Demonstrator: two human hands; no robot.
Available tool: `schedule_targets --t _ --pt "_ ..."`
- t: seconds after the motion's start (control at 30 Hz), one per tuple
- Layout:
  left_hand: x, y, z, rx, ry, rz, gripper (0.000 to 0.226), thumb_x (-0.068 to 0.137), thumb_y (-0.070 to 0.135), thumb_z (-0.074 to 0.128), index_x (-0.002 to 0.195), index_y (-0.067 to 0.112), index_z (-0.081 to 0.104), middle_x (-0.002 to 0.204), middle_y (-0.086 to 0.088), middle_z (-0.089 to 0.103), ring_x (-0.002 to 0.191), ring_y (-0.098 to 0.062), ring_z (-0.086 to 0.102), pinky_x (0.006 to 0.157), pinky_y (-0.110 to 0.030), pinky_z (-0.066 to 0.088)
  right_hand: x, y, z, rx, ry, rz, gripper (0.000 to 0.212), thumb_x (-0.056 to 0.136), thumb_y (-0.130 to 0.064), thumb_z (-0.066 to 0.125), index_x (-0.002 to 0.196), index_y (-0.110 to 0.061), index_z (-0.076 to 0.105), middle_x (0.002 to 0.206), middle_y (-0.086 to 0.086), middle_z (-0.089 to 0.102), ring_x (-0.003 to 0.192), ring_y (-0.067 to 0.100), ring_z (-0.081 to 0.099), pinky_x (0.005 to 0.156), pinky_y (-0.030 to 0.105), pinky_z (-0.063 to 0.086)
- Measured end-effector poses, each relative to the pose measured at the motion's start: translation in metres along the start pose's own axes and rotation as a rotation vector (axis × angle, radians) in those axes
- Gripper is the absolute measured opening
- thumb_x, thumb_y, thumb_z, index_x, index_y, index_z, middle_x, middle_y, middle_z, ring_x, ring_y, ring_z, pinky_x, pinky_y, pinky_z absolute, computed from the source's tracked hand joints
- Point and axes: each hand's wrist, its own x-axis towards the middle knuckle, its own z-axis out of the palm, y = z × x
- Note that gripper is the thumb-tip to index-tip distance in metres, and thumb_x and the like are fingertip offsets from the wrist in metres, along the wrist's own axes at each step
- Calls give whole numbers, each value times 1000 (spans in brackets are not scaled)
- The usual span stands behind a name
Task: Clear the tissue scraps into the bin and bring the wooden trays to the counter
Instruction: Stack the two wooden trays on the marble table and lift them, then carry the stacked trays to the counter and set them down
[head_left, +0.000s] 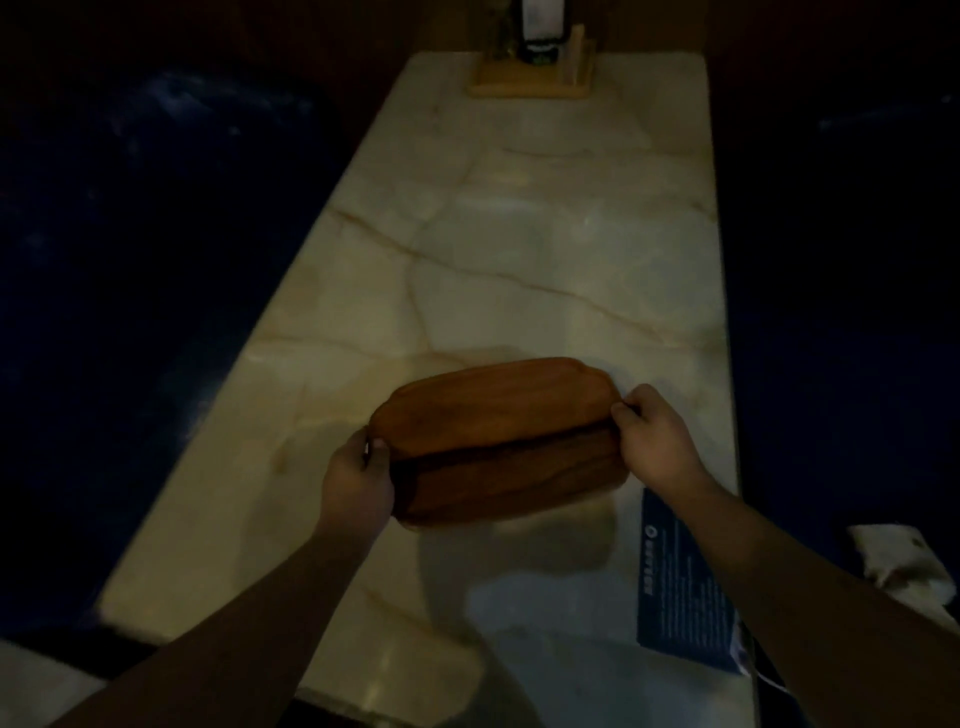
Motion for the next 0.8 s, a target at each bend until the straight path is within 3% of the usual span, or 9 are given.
schedule_targets --t 0.13,0.3,0.4,0.47,0.63,0.7,0.8 --pt "-4 0 -50 27 91 60 32 101 22 36 117 9 60 96 -5 61 88 -26 59 80 -36 47 -6 -44 18 10 -36 -78 22 96 -21 48 81 -4 50 72 10 53 70 26 53 63 38 39" --pt "-20 -17 -132 38 246 3 29 100 21 39 111 8 63 93 -10 63 85 -27 57 74 -36 43 -32 -114 60 -50 -109 -209 25 92 -22 50 74 -6 48 70 12 53 74 33 54 68 44 42" --pt "-45 -38 -189 -4 340 -33 24 99 21 42 87 14 61 74 -4 60 77 -30 60 63 -36 42 -64 -156 94 -78 -169 -286 25 91 -22 50 71 -8 45 68 10 50 69 30 51 63 41 39" --pt "-73 -61 -234 -35 410 -57 25 99 21 42 84 16 61 73 -4 60 73 -26 60 58 -33 42 -100 -184 124 -109 -232 -361 27 92 -22 50 68 -12 42 66 9 49 65 26 48 58 38 34" --pt "-141 -108 -315 -94 559 -148 29 98 23 44 113 7 63 85 -1 62 77 -16 58 64 -30 43 -180 -229 181 -149 -345 -467 26 92 -22 49 70 -11 43 67 10 50 64 26 49 59 37 37" --pt "-180 -136 -354 -97 636 -202 28 98 24 44 113 9 63 87 -1 61 79 -17 57 73 -33 44 -228 -245 211 -177 -413 -517 26 93 -23 49 71 -11 43 68 11 49 64 27 50 59 37 37" --pt "-232 -170 -400 -123 701 -250 24 98 25 44 97 12 64 84 -5 65 79 -24 62 77 -40 51 -288 -263 248 -192 -506 -582 27 94 -25 49 71 -12 43 68 12 49 63 27 50 59 38 39"
